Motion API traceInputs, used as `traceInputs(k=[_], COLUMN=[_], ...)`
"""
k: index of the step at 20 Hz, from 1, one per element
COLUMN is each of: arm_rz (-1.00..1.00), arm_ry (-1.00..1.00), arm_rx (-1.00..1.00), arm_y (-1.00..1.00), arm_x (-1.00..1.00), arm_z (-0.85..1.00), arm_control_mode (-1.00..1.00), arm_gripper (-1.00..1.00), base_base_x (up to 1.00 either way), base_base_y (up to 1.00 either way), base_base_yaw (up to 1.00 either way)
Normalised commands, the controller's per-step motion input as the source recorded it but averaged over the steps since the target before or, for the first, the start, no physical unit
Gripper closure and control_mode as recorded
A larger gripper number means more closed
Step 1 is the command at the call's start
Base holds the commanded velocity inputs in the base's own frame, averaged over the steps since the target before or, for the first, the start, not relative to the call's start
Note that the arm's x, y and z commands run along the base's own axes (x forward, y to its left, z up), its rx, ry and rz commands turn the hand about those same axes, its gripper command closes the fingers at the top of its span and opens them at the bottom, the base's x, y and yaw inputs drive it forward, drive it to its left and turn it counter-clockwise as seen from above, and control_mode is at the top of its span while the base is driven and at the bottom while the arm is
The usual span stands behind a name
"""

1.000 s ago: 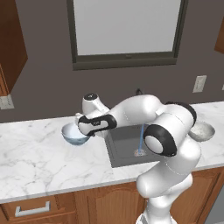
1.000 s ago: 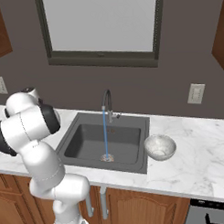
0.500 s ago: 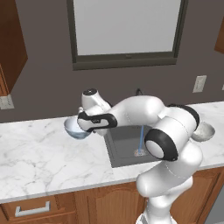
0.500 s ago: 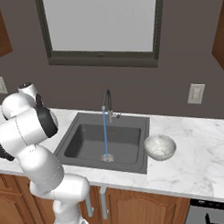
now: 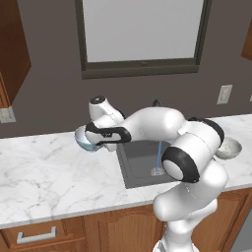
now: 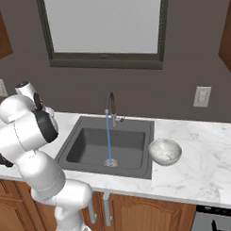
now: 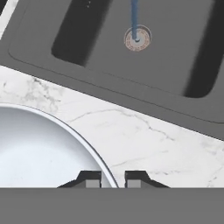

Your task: Rinse each bowl for a few seconds and place them down in the sink or on the counter.

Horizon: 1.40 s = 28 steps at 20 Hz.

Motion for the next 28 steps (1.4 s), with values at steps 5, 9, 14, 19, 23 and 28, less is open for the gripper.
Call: traceInputs(k=[5, 9, 14, 19, 23, 28], arm_rz=[-0.24, -0.23, -0.22, -0.20, -0.16, -0.16], arm_ry=[0.00, 0.00, -0.01, -0.02, -0.03, -0.01], arm_rx=[0.00, -0.01, -0.03, -0.03, -0.02, -0.01], arm_y=[0.00, 0.00, -0.03, -0.06, -0.18, -0.18], arm_x=[0.00, 0.00, 0.00, 0.01, 0.00, 0.00], arm_z=[0.11, 0.05, 0.01, 0.00, 0.00, 0.00], arm_control_mode=[-1.00, -1.00, -1.00, -1.00, -1.00, -1.00], arm_gripper=[1.00, 1.00, 1.00, 1.00, 1.00, 1.00], base_base_x=[0.00, 0.00, 0.00, 0.00, 0.00, 0.00], base_base_y=[0.00, 0.00, 0.00, 0.00, 0.00, 0.00], base_base_yaw=[0.00, 0.00, 0.00, 0.00, 0.00, 0.00])
